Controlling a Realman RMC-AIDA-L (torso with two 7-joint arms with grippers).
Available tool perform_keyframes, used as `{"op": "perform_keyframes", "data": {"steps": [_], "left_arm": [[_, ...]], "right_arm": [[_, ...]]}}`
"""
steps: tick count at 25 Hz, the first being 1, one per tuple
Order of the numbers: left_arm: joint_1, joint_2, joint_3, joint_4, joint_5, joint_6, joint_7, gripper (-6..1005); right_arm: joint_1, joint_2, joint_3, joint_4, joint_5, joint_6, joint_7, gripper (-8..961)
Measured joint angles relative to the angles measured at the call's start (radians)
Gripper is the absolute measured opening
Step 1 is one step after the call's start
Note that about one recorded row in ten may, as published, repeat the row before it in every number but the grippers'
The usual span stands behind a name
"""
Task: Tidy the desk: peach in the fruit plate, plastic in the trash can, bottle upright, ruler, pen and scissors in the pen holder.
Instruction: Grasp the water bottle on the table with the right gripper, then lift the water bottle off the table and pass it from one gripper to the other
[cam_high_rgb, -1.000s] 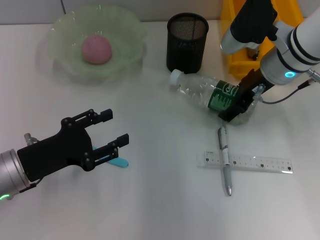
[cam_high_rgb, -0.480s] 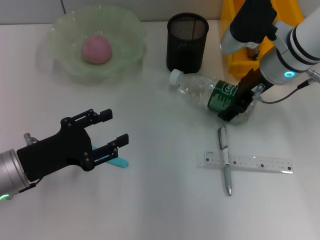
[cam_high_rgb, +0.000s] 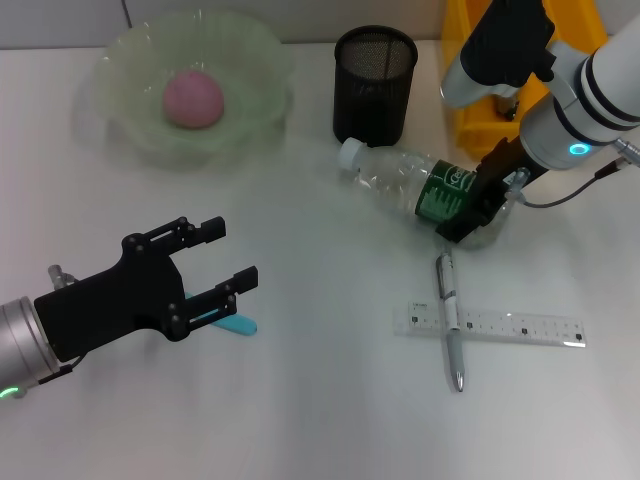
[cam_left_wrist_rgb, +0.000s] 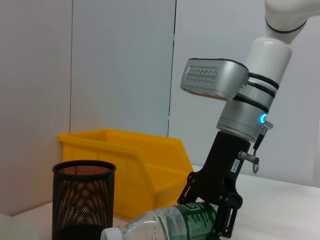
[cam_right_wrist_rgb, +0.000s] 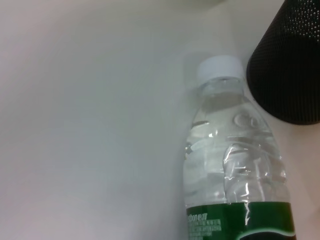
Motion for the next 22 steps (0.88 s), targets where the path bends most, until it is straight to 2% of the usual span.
{"op": "perform_keyframes", "data": {"steps": [15,22], "left_arm": [[0.001,-0.001,-0.014,0.0,0.0,0.007,-0.001,691],[-0.002,0.0,-0.016,0.0,0.0,0.008,0.0,690]], "right_arm": [[-0.009,-0.001,0.01,-0.012,0.0,-0.002,-0.007,788],[-0.048,-0.003,0.001,-0.076,0.028,-0.012,-0.022,781]]}}
